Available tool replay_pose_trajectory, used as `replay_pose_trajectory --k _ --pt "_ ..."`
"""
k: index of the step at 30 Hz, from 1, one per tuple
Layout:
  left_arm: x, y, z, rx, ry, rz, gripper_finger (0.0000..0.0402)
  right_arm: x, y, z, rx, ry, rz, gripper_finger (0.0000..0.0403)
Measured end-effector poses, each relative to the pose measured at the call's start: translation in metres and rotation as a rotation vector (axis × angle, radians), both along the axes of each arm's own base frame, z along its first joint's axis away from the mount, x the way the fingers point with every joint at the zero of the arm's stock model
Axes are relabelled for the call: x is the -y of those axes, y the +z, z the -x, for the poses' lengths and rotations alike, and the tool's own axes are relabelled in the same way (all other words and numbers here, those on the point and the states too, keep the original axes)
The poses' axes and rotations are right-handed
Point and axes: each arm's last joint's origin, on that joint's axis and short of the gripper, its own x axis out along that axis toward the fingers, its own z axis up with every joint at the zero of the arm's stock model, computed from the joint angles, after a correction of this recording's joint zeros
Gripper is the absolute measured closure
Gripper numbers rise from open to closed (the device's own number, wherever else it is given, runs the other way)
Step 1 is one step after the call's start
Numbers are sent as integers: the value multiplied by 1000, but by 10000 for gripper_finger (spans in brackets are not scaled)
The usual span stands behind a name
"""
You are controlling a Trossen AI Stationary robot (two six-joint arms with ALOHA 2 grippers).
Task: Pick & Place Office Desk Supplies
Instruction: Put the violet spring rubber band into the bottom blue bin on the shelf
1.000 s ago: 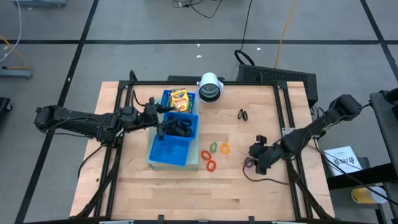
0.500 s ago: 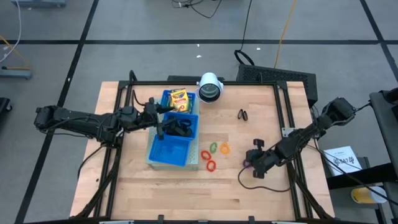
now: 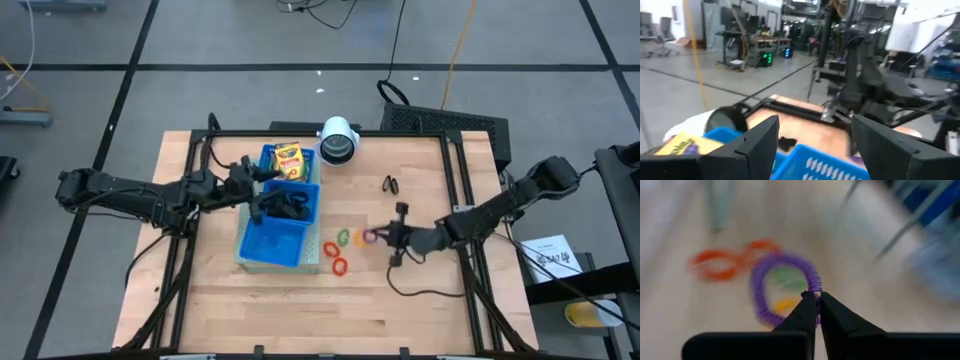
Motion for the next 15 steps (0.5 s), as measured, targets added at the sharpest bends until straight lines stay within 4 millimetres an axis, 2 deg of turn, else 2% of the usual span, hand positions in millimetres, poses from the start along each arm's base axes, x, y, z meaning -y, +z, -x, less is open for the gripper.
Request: replay_pose_trajectory --k 5,11,15 --pt "9 13 -11 17 -45 -42 147 13 28 -19 252 124 95 400" --pt "27 30 -45 -75 -113 -125 147 28 47 -29 462 238 149 402" --pt "35 39 -72 -100 -159 -170 147 34 55 -32 549 252 203 402"
